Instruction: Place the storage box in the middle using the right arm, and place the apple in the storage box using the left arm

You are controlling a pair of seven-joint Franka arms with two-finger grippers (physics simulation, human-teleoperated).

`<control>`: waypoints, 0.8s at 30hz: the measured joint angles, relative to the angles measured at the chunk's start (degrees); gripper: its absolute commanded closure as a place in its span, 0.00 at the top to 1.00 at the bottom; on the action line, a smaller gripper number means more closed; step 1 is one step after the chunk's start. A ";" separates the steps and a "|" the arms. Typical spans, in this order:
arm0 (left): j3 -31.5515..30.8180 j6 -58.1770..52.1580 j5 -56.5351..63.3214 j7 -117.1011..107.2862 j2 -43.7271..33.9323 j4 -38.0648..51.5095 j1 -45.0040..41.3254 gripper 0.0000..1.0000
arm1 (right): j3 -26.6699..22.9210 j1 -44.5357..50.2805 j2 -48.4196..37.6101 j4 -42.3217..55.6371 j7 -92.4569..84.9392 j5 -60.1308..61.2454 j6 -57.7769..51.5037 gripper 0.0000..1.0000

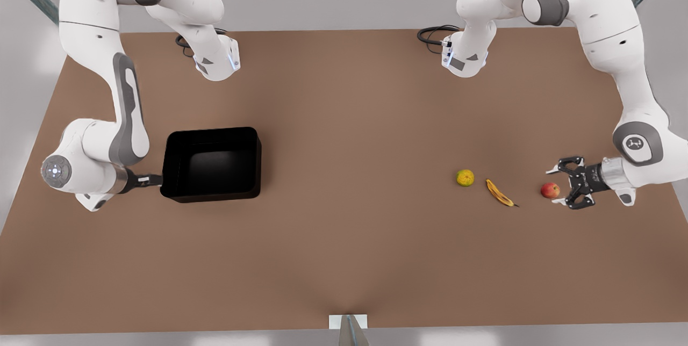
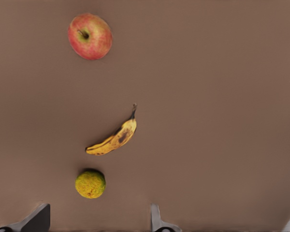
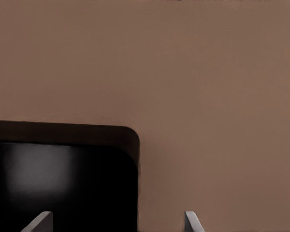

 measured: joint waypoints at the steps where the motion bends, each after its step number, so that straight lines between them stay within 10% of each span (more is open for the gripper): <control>1: 0.04 -0.27 -3.20 0.66 0.90 0.00 1.06 1.00 | 0.00 -0.28 0.69 -0.27 -0.57 0.00 1.27 1.00; 16: 0.48 -7.38 -17.97 10.29 7.54 -3.33 9.83 1.00 | 0.44 -0.09 5.57 -0.99 -4.84 0.09 2.17 1.00; 24: 0.48 -3.84 -20.27 14.33 10.89 -3.43 11.50 1.00 | 0.36 -0.83 -7.69 -12.63 -6.25 1.41 3.03 1.00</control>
